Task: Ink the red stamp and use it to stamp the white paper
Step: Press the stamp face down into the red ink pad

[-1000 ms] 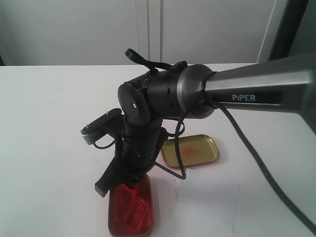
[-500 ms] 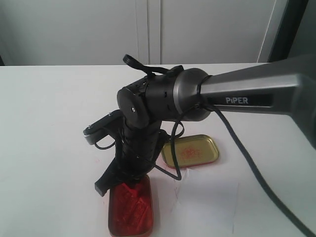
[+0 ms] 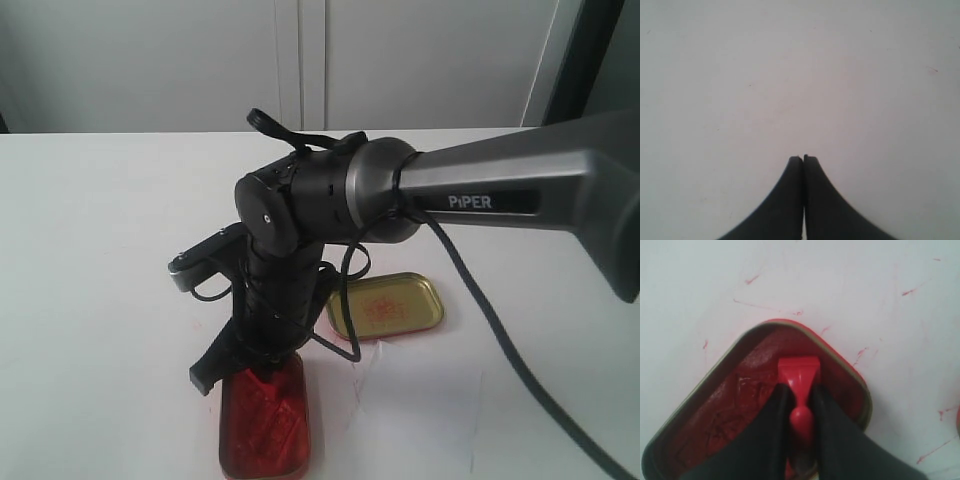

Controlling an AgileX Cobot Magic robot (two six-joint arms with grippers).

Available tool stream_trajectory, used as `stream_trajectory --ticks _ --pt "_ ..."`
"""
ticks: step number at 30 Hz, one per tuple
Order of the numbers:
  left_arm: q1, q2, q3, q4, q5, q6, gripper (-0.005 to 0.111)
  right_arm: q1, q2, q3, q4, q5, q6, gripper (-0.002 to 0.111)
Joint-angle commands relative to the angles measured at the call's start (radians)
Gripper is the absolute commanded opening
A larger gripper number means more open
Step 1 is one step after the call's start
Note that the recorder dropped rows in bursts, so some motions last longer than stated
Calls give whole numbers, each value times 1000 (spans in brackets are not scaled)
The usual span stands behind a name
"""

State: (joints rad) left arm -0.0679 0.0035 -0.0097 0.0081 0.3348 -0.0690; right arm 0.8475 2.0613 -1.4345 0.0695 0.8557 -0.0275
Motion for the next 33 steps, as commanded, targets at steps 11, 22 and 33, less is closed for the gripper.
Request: stream_trajectory --ticks 11,22,33 --pt "1 -3 10 0 16 -2 0 0 57 16 1 11 6 0" --pt "1 -3 10 0 16 -2 0 0 -38 16 -1 0 6 0" --pt "1 -3 10 0 16 -2 0 0 -95 16 -3 2 6 0"
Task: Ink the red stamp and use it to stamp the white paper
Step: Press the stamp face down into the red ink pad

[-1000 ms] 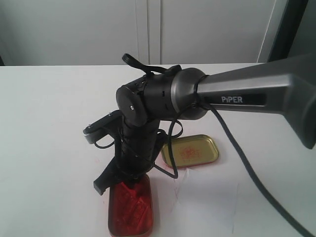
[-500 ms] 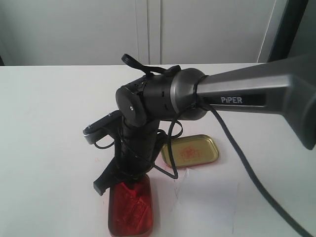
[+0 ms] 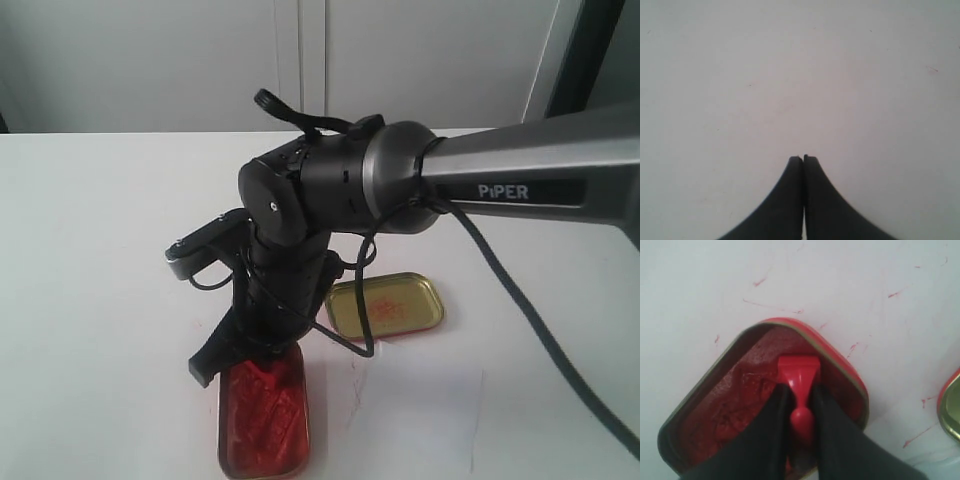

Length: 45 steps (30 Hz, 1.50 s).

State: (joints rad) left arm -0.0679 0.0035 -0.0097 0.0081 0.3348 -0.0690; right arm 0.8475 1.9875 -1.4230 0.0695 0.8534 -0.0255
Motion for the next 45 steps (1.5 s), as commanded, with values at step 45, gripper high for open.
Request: stream_trajectory --ticks 45 --pt "1 -3 10 0 16 -2 0 0 -63 5 -1 19 4 0"
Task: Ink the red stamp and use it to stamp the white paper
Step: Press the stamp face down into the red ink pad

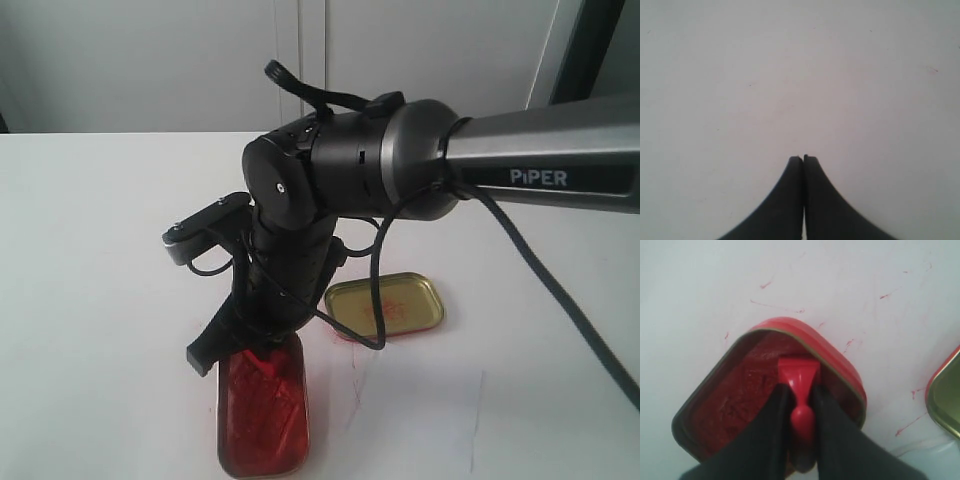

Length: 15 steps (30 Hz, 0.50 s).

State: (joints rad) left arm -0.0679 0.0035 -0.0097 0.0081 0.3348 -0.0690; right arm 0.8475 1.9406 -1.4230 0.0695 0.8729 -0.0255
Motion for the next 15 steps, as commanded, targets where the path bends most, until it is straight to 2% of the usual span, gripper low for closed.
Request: stream_trajectory --ticks 1,15 --pt "1 -3 10 0 16 -2 0 0 -16 5 -1 0 4 0" --pt "1 -3 10 0 16 -2 0 0 -25 5 -1 0 4 0"
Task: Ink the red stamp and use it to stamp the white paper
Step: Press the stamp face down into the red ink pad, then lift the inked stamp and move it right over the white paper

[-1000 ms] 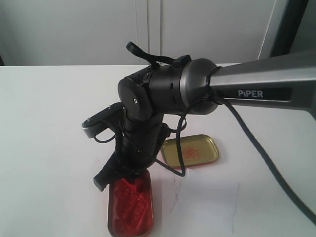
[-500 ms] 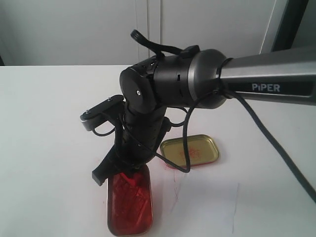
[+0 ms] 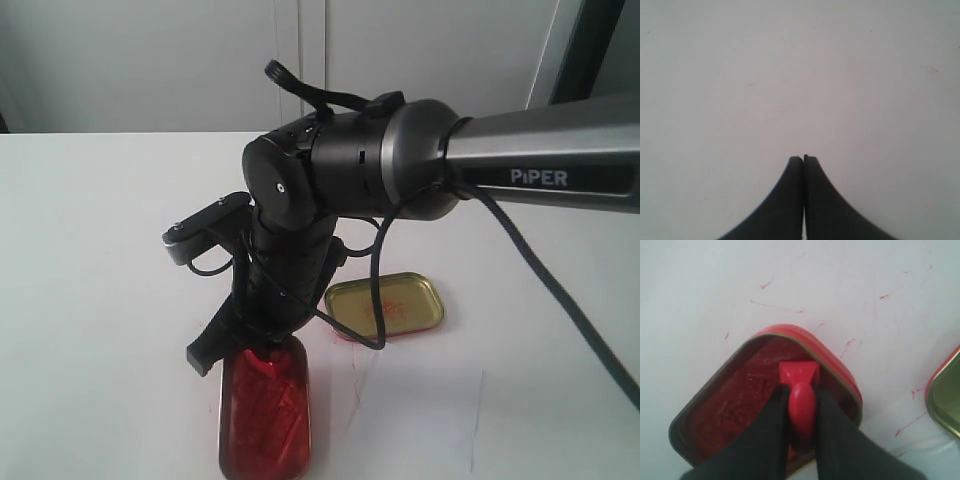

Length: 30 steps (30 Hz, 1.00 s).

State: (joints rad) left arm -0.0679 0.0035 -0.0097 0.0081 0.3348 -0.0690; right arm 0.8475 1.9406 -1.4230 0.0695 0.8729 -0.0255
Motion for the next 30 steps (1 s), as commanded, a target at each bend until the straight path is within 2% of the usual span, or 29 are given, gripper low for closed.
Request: stream_trajectory --ticks 1,30 --pt "1 -3 10 0 16 -2 0 0 -25 5 -1 0 4 0" --pt "1 -3 10 0 16 -2 0 -2 -83 12 -5 0 4 0"
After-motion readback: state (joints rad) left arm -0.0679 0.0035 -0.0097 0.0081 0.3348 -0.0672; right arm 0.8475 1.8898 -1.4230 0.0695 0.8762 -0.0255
